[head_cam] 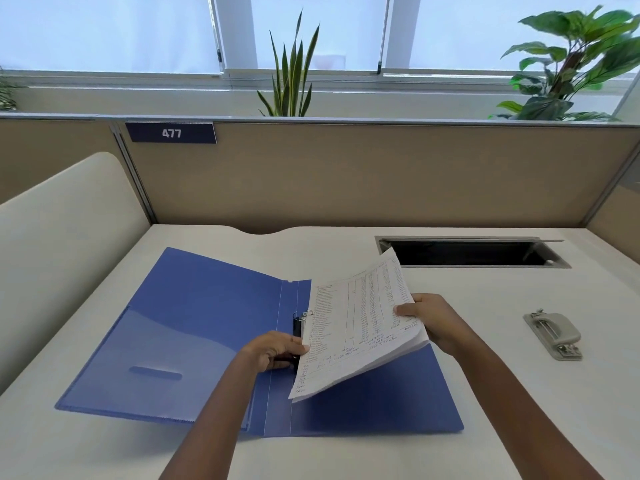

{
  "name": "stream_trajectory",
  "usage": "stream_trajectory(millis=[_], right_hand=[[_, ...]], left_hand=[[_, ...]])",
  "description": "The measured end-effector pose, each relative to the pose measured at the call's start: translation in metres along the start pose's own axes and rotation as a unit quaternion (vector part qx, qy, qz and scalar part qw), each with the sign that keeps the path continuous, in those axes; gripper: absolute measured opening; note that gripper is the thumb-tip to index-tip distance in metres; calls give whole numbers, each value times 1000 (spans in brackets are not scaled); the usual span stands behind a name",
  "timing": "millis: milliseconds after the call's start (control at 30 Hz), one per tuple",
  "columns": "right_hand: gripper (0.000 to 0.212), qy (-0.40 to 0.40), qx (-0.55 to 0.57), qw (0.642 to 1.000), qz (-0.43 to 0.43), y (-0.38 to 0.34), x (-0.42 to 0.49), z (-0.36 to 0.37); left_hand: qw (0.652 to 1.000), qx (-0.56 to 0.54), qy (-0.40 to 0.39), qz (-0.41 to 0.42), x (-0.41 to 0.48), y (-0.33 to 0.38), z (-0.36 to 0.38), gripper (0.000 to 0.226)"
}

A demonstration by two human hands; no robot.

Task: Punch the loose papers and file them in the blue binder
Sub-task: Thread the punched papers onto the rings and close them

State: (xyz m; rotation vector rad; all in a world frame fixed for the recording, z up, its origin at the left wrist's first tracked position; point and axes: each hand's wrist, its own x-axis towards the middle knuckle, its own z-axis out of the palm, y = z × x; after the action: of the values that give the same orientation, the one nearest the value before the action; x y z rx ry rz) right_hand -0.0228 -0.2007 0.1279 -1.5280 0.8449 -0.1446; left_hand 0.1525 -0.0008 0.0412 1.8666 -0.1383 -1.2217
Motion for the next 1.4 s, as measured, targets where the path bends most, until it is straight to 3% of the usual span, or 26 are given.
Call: stream_trajectory(millis=[300, 433, 633, 1033, 1400], right_hand=[[9, 13, -9, 1000, 17, -5, 5, 3], [19, 11, -10, 1000, 17, -9, 7, 3], [32, 3, -17, 1000, 24, -16, 4, 3], [31, 4, -49, 998, 29, -24, 0, 3], [35, 44, -114, 989, 76, 12, 9, -9]], left_hand=[[999, -34, -19, 0, 7, -5, -1, 9], [999, -36, -11, 15, 10, -8, 2, 9], [998, -29, 12, 48, 10, -9, 8, 38], [994, 29, 43, 100, 5, -17, 26, 37], [979, 57, 112, 158, 1, -21, 29, 20]])
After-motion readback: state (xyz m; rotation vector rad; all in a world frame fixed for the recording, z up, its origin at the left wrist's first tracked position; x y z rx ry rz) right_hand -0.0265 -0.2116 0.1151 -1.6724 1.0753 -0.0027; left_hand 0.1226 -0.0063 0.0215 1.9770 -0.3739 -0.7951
